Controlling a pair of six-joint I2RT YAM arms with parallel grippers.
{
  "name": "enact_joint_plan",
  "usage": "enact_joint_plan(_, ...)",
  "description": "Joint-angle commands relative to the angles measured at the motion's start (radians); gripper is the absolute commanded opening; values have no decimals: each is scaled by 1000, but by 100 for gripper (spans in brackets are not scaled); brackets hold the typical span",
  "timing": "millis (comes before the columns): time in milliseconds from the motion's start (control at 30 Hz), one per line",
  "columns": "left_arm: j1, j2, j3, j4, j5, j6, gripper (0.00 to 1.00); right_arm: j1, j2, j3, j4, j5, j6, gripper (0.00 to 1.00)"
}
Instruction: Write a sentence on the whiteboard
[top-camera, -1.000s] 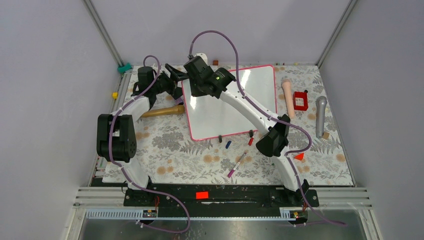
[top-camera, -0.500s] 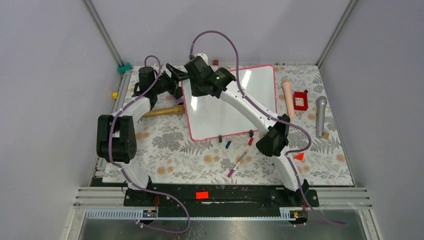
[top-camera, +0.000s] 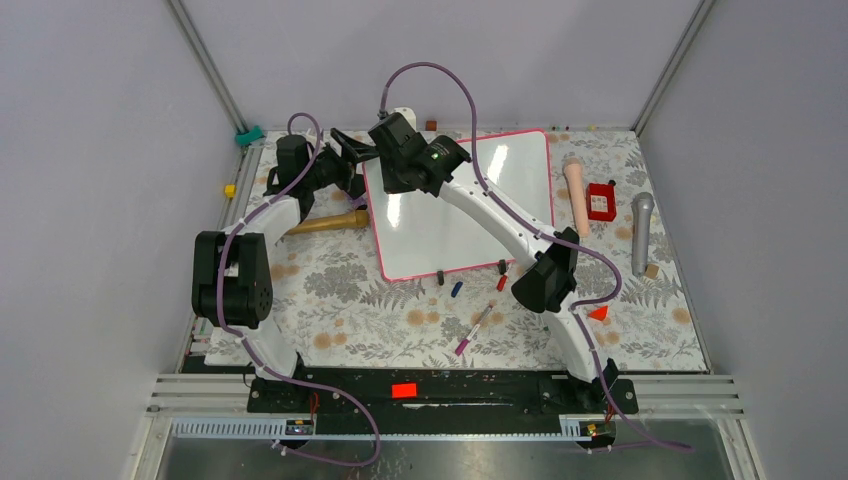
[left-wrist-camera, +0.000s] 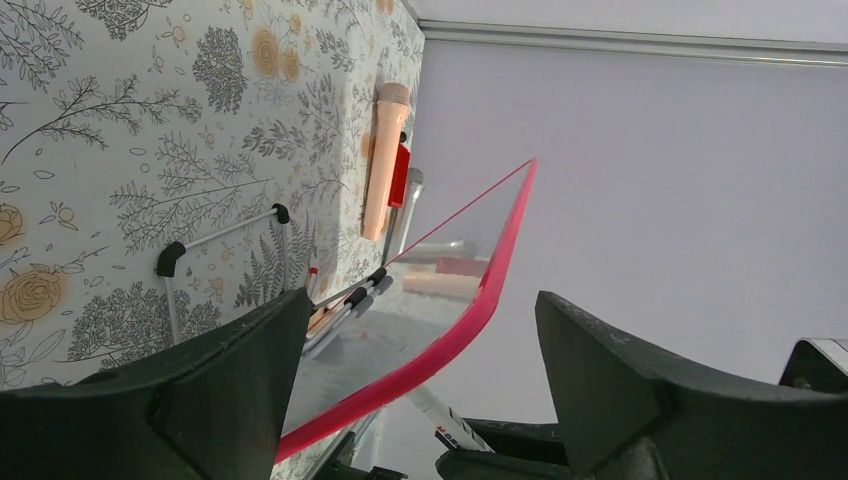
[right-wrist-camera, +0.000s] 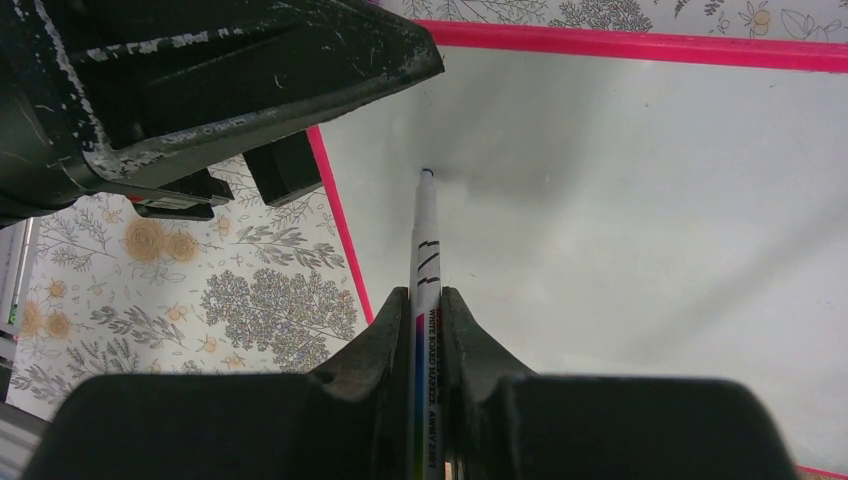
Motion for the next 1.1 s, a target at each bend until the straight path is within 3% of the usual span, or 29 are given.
enact_joint_plan(0, -4, -59, -2, 69, 15, -11, 84, -18, 3, 14, 25, 23, 8, 0)
enact_joint_plan(767, -15, -63, -5, 76, 19, -19, 84, -77, 33, 102, 26, 31, 8, 0)
enact_joint_plan(1067, -15, -62, -2, 77, 18, -21, 84, -76, -32, -45, 25, 7, 29, 0)
